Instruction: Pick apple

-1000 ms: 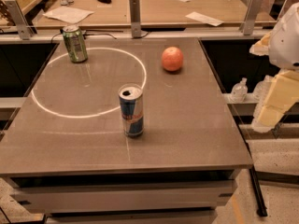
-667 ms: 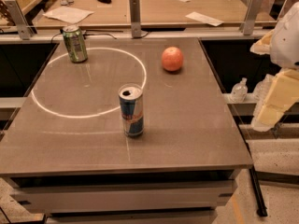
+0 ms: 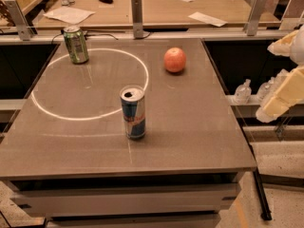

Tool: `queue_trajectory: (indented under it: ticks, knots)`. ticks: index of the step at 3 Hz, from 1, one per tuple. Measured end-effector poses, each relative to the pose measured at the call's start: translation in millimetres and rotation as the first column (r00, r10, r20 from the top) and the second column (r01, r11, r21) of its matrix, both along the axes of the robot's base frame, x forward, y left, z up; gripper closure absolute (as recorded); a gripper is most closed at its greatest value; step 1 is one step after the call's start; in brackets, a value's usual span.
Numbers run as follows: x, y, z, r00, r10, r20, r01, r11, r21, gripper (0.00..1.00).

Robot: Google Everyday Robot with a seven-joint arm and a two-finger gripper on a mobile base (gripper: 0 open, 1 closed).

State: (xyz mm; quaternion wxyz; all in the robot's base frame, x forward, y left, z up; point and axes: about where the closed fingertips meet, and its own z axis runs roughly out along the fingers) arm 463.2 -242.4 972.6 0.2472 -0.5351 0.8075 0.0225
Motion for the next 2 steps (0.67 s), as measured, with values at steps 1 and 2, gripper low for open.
queue_trajectory:
  ticks: [1, 2]
  knots:
    - [18, -12, -12, 0.9985, -0.034, 0.043, 0.027, 0.989, 0.144, 0.0]
    - [36, -16, -21, 0.9957, -0.059, 0.071, 0.041, 0.97, 0.24, 0.0]
